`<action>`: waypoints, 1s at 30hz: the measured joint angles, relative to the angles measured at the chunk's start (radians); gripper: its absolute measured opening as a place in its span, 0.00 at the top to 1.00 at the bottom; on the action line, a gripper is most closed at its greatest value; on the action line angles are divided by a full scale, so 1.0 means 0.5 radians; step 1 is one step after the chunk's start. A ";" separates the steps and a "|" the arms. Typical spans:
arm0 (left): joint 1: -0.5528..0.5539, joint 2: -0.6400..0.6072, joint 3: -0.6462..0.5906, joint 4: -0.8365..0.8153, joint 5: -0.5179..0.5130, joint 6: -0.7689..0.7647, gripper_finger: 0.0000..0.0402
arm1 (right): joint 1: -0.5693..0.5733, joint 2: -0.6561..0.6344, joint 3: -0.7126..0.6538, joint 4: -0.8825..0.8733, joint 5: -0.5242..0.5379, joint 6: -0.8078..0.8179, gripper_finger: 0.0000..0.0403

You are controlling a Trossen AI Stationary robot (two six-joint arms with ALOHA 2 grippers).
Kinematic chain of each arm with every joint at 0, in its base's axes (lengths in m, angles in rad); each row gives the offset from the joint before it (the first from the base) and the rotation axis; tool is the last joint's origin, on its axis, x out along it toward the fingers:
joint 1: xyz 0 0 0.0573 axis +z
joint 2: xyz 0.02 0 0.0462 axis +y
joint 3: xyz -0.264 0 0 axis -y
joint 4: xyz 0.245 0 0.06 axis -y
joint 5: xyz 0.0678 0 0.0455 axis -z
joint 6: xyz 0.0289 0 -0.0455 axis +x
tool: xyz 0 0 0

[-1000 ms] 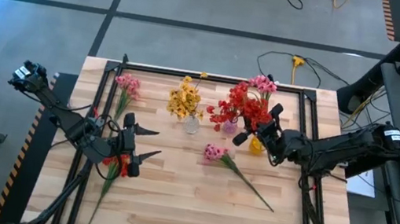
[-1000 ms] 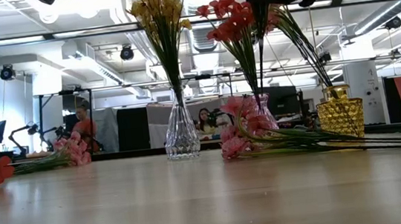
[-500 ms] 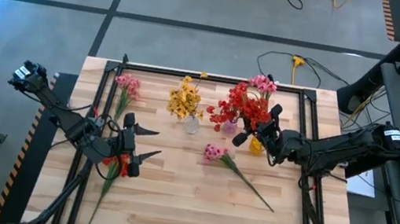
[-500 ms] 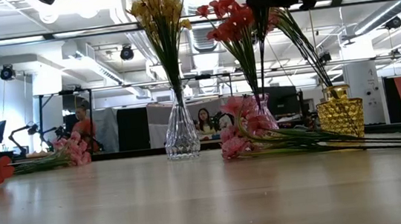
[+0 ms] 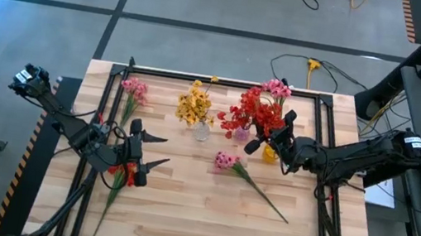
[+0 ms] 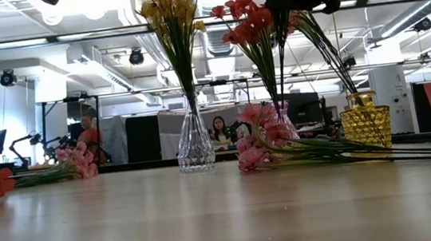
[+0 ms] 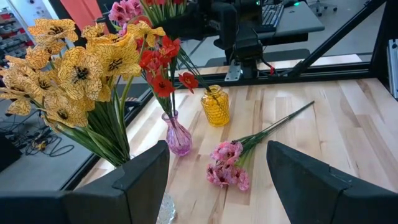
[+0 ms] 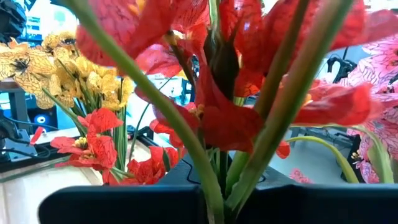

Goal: Sort flowers into vase by color
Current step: Put the right red flowers into the pink vase

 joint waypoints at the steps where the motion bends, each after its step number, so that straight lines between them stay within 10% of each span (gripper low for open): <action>1: 0.000 0.000 0.000 0.000 0.000 0.000 0.37 | 0.000 0.000 0.000 0.000 0.000 0.004 0.95; 17: 0.000 0.000 0.000 0.000 0.000 0.000 0.37 | 0.001 0.000 0.039 -0.111 0.057 0.126 0.52; 30: 0.000 0.001 0.000 -0.003 0.000 0.000 0.37 | 0.005 0.000 0.406 -1.109 0.054 0.577 0.29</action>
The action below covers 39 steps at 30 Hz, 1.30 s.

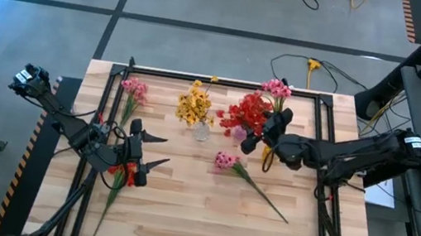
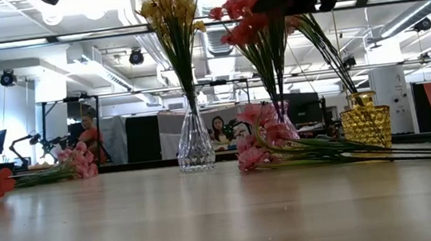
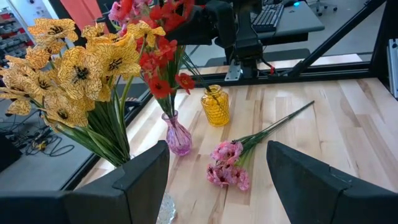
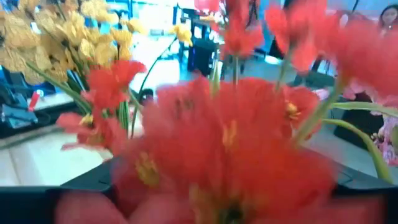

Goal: Sort flowers into vase by color
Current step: Put the right red flowers into the pink vase, then put the right pink flowers into the yellow vase

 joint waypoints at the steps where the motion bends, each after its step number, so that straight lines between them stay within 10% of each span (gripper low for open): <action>1: 0.000 0.000 0.000 -0.001 0.000 0.001 0.37 | 0.000 0.000 0.026 -0.073 0.000 0.037 0.28; 17: 0.000 0.013 0.000 -0.018 0.013 -0.134 0.37 | 0.042 -0.001 0.437 -0.829 -0.009 0.317 0.15; 22: -0.001 0.044 0.032 -0.090 0.303 -0.305 0.37 | 0.118 -0.001 0.590 -0.975 -0.009 0.292 0.15; 39: -0.004 0.484 0.544 -1.272 0.351 -1.023 0.37 | 0.489 0.014 0.965 -1.206 -0.133 0.428 0.17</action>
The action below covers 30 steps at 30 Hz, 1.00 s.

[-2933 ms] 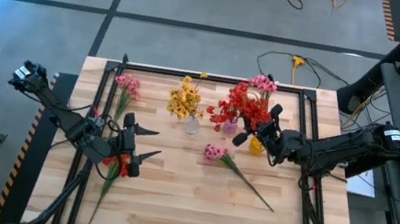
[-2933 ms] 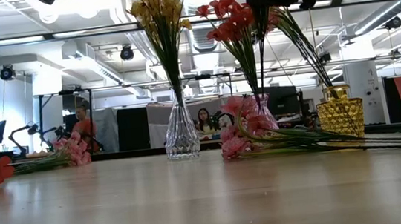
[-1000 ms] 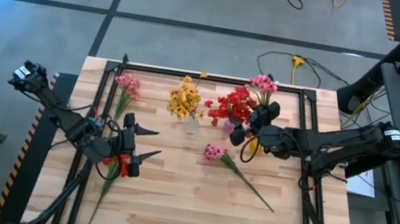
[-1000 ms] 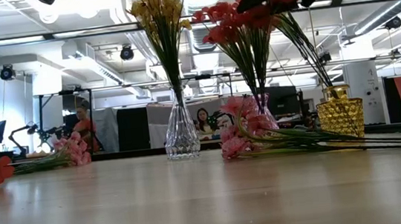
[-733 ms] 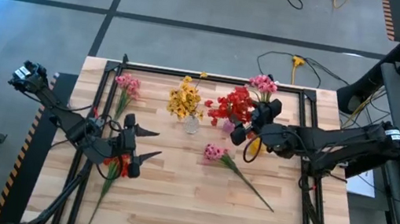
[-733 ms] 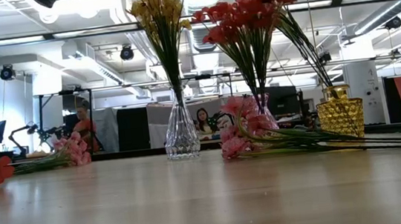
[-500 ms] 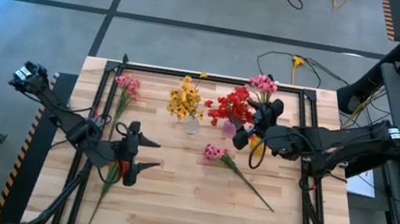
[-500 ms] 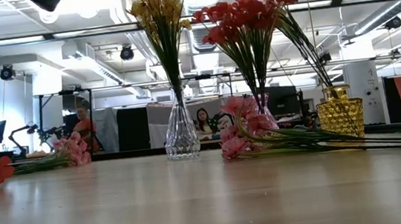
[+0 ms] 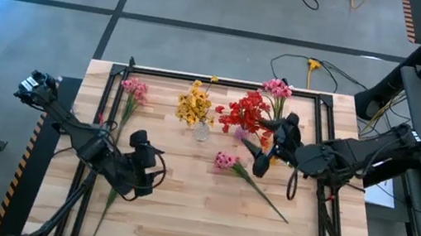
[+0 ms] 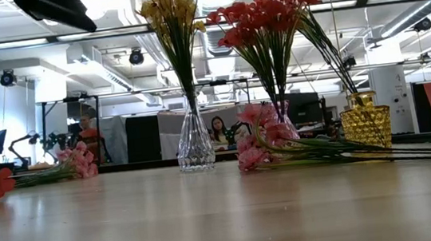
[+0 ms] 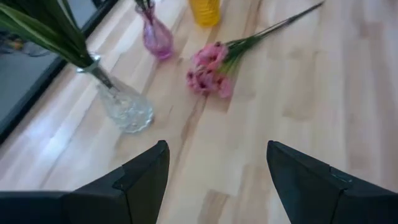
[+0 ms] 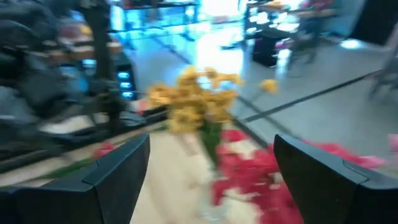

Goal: Sort flowers into vase by color
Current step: Put the right pink flowers into the yellow vase

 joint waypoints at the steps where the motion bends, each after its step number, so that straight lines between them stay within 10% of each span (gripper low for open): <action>1: 0.000 0.017 0.002 -0.019 -0.023 -0.001 0.37 | 0.023 0.016 0.021 -0.006 -0.037 0.051 0.18; 19: -0.014 -0.119 -0.010 -0.083 -0.032 -0.088 0.37 | 0.206 0.805 0.834 -1.632 -0.575 1.194 0.19; 30: -0.018 -0.185 -0.015 -0.316 -0.032 -0.414 0.37 | 0.289 0.858 0.832 -2.152 -1.223 1.387 0.19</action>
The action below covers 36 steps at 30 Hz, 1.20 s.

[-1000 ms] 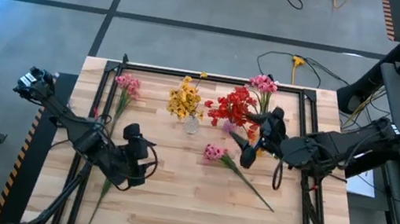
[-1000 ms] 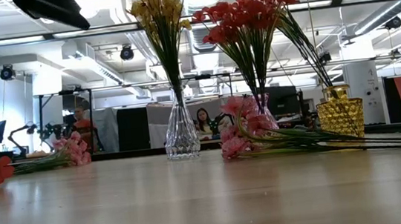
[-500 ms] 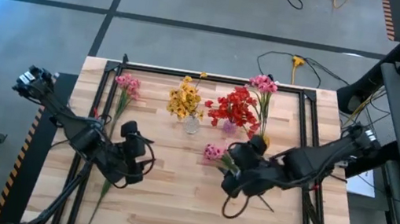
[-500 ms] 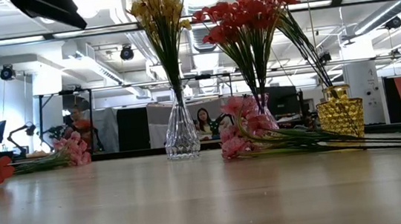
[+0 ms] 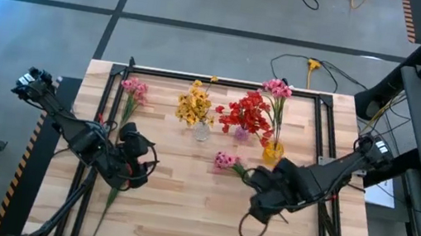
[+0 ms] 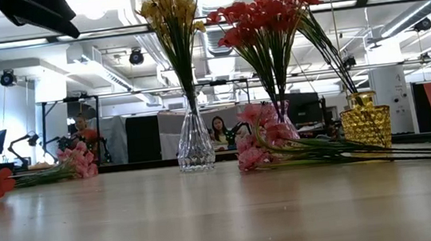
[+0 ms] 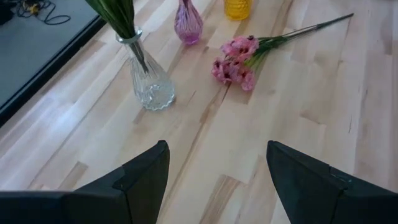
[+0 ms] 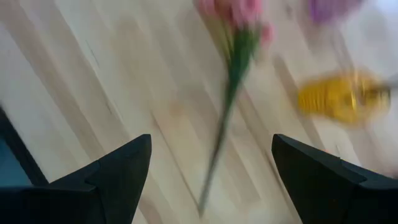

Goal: Sort flowers into vase by color
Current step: Put the right pink flowers into the yellow vase

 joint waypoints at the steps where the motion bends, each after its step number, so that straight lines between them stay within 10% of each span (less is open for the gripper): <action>1: 0.000 0.000 0.000 -0.004 0.000 0.000 0.37 | 0.019 -0.002 -0.017 -0.062 -0.029 0.038 0.19; 22: 0.000 0.003 -0.002 -0.013 -0.002 0.009 0.37 | 0.187 -0.028 -0.203 -0.194 0.171 0.311 0.19; 36: 0.000 0.004 -0.003 -0.010 -0.023 0.009 0.37 | 0.147 -0.030 -0.678 0.305 0.228 0.200 0.19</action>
